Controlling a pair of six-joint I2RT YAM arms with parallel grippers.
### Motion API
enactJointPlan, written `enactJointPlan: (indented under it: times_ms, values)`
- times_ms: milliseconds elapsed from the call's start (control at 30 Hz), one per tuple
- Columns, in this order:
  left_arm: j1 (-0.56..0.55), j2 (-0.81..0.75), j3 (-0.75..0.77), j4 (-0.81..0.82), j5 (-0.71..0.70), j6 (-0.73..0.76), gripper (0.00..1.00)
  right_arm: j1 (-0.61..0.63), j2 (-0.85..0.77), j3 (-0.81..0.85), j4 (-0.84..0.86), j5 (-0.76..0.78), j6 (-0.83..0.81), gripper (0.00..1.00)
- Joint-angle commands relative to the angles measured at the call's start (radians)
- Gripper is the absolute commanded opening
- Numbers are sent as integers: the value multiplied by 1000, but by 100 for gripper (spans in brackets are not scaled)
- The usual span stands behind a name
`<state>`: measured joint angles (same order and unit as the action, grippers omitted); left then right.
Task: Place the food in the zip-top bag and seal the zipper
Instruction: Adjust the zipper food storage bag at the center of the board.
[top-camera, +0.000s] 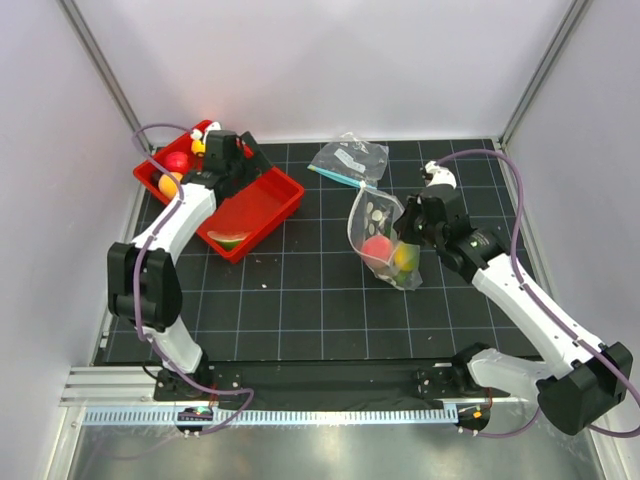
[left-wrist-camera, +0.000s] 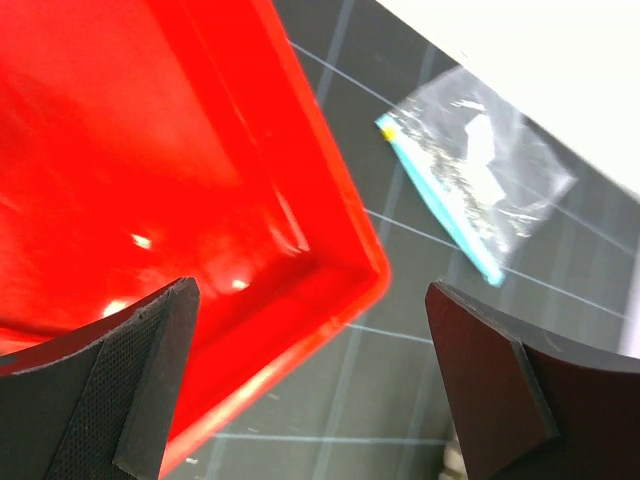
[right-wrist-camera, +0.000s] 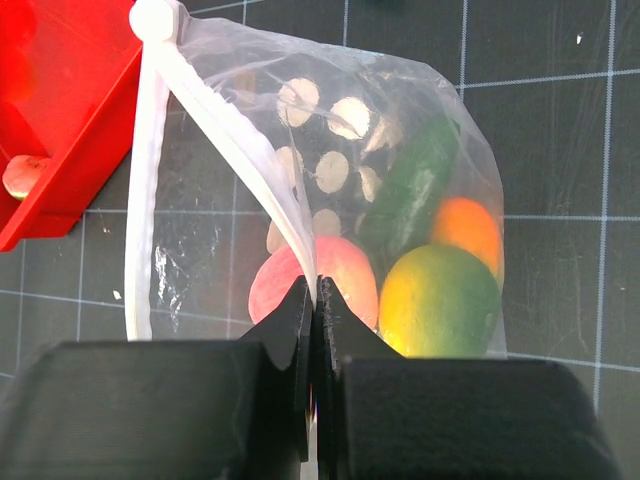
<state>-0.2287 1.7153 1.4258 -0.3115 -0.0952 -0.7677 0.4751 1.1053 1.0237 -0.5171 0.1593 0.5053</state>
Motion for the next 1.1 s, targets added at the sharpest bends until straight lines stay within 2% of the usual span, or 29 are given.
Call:
enactJointPlan:
  times_ms: [0,100,267,400,533,600,700,933,1067]
  values:
    - [-6,-37,-42,49,159,-104,100,2,-42,-8,32,11,-46,1]
    - [-26,-90,-109,46,219,-75,97,2,-54,-14,23,-7,-70,1]
    - [-61,-281,-283,0,198,-33,98,2,-61,-16,8,-58,-80,1]
    - [-179,-425,-373,-8,169,2,98,2,-58,-24,14,-72,-79,1]
    - [-335,-499,-393,-11,33,-2,99,2,-45,-31,23,-112,-79,1]
    - [-417,-487,-383,-3,-20,-1,100,2,-41,-36,26,-127,-77,1]
    - [-474,-419,-338,11,-26,2,99,2,-42,-34,20,-133,-77,1]
    - [-558,-249,-194,58,-60,54,96,2,-45,-30,28,-139,-67,1]
    - [-574,-215,-200,172,-48,54,93,2,-36,-25,34,-144,-63,1]
